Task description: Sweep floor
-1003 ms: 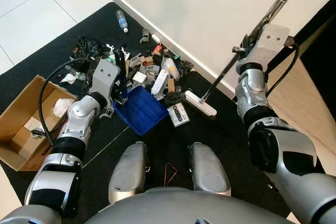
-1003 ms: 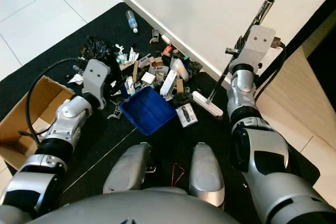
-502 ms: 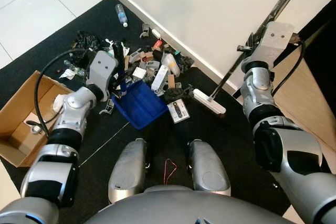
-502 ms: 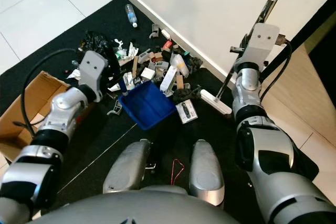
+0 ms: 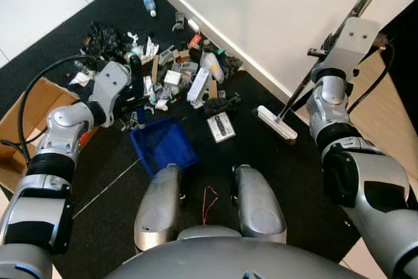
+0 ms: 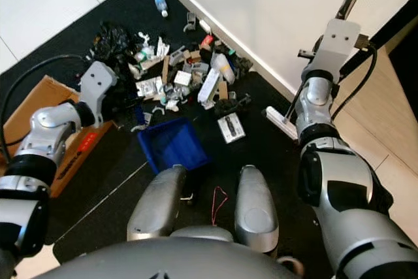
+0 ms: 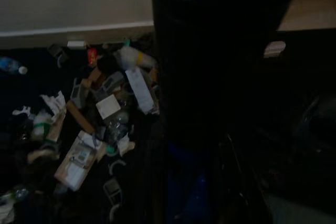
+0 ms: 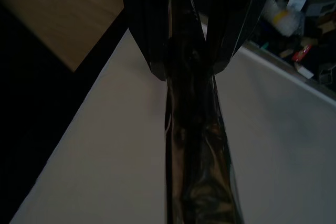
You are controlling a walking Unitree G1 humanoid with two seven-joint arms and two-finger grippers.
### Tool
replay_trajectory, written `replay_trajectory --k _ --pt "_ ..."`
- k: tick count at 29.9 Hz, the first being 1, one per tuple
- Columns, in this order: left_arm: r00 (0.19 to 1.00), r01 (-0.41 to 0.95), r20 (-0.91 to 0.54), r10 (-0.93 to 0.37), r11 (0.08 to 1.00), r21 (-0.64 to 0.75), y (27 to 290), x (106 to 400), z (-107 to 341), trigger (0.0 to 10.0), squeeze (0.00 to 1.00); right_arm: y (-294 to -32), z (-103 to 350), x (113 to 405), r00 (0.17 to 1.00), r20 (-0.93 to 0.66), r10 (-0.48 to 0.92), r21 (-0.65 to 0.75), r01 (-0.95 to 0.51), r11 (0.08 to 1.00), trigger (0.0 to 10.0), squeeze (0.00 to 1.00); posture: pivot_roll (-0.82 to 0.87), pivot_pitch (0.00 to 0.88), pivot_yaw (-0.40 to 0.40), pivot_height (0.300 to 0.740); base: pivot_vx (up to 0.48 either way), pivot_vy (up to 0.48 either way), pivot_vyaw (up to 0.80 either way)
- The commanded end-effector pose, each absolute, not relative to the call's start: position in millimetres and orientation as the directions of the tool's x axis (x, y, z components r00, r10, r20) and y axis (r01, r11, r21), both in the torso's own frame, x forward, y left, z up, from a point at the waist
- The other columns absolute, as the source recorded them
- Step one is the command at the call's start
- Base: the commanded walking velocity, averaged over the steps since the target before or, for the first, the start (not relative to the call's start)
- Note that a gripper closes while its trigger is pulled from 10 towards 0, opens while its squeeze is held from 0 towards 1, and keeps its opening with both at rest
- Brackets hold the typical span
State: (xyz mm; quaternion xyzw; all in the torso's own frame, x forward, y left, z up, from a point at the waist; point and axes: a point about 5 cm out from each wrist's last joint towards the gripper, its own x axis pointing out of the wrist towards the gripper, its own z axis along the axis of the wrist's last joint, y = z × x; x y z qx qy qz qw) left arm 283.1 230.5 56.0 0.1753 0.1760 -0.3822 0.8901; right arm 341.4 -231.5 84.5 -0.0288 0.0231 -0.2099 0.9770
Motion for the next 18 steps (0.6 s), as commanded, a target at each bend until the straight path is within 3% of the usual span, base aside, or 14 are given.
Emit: replay_trajectory --k 1,8,16,18 --pt "0.646 0.748 -0.450 -0.617 0.629 0.211 231.5 283.5 57.1 10.0 0.00 -232.9 88.3 344.4 0.900 -0.038 -0.434 -0.045 0.432 0.901 10.0 0.00 0.20 0.188 0.023 0.740 0.000 0.000 0.00" --pt "0.677 0.724 -0.390 -0.625 0.659 0.203 201.3 298.8 53.5 10.0 0.00 -231.7 97.5 351.9 0.874 -0.051 -0.483 0.013 0.485 0.875 10.0 0.00 0.20 0.233 0.018 0.740 0.000 0.000 0.00" --pt "0.688 0.714 -0.360 -0.630 0.677 0.178 183.3 313.3 59.1 10.0 0.00 -232.8 97.4 352.8 0.850 -0.088 -0.519 0.084 0.525 0.847 10.0 0.00 0.20 0.242 0.027 0.740 0.000 0.000 0.00" --pt "0.681 0.727 -0.309 -0.664 0.664 0.176 168.6 321.7 69.5 10.0 0.00 -236.7 97.9 352.1 0.827 -0.104 -0.553 0.133 0.562 0.816 10.0 0.00 0.19 0.231 0.032 0.740 0.000 0.000 0.00"
